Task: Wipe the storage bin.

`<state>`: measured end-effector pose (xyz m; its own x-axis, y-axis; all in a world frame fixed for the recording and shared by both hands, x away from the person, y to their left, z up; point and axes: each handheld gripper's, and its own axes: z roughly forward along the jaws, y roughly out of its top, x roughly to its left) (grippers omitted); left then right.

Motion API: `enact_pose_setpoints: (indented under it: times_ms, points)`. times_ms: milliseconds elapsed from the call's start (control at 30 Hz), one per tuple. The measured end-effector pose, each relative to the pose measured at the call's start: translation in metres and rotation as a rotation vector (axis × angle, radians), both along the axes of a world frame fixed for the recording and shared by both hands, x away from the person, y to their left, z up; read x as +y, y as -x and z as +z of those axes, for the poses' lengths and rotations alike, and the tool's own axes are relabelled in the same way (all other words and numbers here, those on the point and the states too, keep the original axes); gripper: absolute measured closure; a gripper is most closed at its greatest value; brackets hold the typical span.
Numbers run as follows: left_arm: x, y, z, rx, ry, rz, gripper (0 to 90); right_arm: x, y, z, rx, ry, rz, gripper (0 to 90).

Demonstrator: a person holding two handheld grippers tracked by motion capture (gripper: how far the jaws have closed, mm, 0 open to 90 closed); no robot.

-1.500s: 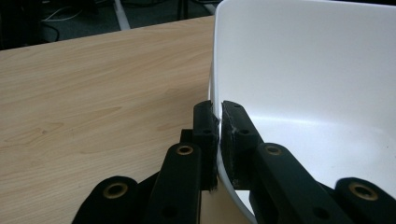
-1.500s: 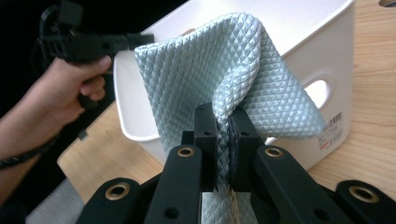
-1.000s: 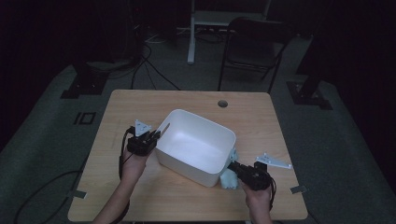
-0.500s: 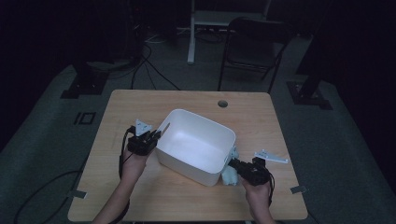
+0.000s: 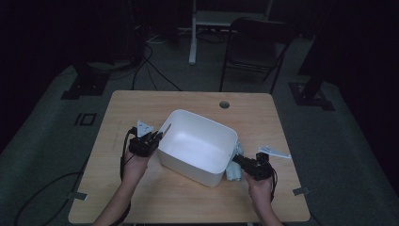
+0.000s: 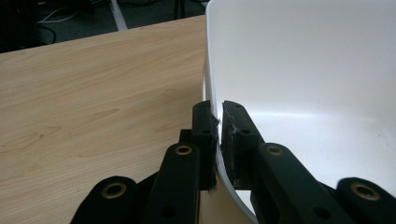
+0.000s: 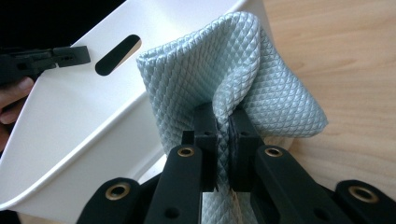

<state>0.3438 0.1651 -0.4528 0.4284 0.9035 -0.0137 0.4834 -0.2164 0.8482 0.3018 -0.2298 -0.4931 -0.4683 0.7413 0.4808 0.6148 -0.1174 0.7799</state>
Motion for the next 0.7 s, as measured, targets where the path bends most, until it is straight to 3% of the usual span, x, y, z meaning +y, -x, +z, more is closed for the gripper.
enact_pose_setpoints:
  times_ms: [267, 400, 433, 467, 600, 700]
  points:
    - [0.0, -0.001, 0.0, 0.003, -0.001, -0.007, 83.4, -0.003, -0.011, 0.007, -0.019, -0.003, -0.015, 84.4]
    - [0.0, -0.001, 0.0, 0.003, -0.004, -0.004, 83.3, -0.002, -0.015, 0.0, -0.004, -0.001, -0.026, 84.4]
    - [0.0, -0.001, 0.0, 0.002, -0.003, -0.003, 83.1, -0.005, -0.02, 0.001, 0.029, 0.005, -0.011, 84.3]
    - [0.0, -0.001, 0.0, 0.002, -0.003, -0.004, 83.0, -0.006, -0.022, 0.002, 0.03, 0.009, -0.007, 84.3]
    - [0.0, -0.001, 0.0, 0.002, -0.003, -0.005, 82.9, -0.009, -0.028, 0.015, -0.003, 0.008, -0.017, 84.3]
    - [0.0, 0.0, 0.0, 0.001, -0.003, -0.002, 82.6, -0.008, -0.034, 0.011, 0.008, 0.007, -0.018, 84.5]
